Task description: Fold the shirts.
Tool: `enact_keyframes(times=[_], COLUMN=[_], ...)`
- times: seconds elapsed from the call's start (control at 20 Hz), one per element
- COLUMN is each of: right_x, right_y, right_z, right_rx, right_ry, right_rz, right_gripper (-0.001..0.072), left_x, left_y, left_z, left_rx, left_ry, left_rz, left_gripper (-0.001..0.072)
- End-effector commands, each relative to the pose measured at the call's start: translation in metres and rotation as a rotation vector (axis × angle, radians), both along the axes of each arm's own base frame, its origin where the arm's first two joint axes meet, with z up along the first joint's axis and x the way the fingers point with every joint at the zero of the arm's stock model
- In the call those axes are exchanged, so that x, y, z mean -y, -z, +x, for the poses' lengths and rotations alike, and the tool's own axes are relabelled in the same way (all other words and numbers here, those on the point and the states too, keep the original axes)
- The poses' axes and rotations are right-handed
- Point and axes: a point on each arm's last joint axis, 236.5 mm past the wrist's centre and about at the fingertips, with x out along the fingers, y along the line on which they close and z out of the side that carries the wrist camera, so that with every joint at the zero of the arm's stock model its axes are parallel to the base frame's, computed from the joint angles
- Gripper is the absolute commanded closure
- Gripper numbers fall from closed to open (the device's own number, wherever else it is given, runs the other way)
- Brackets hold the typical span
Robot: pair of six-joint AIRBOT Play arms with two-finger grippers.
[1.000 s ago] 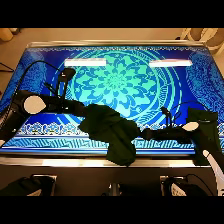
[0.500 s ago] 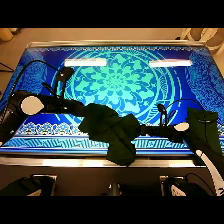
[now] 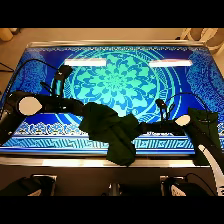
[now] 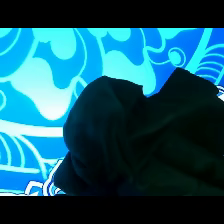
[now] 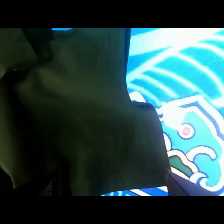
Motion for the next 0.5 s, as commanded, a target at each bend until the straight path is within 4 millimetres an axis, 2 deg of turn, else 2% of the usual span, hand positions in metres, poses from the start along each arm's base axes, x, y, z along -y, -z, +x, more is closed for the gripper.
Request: enact_keyframes(times=[0.0,0.1,0.2,0.35,0.45], right_x=[0.021,0.023,0.011,-0.021,-0.026], right_y=[0.006,0.018,0.028,0.026,0.027], right_z=[-0.013,-0.02,-0.023,-0.013,-0.003], right_rx=[-0.076,-0.133,-0.185,-0.188,-0.186], right_ry=[-0.048,-0.053,-0.044,-0.034,0.013], right_rz=[-0.118,-0.126,-0.068,0.099,0.137], right_gripper=[0.0025,0.0025,0.0027,0.0063,0.0122], left_x=[0.0,0.0,0.0,0.0,0.0], left_y=[-0.003,-0.003,-0.003,-0.003,-0.003], left_z=[0.0,0.0,0.0,0.0,0.0], left_rx=[0.009,0.01,0.01,0.01,0.01], left_ry=[0.002,0.002,0.002,0.002,0.002], left_rz=[-0.002,-0.003,-0.003,-0.003,-0.003], left_gripper=[0.0683,0.0683,0.0683,0.0683,0.0683])
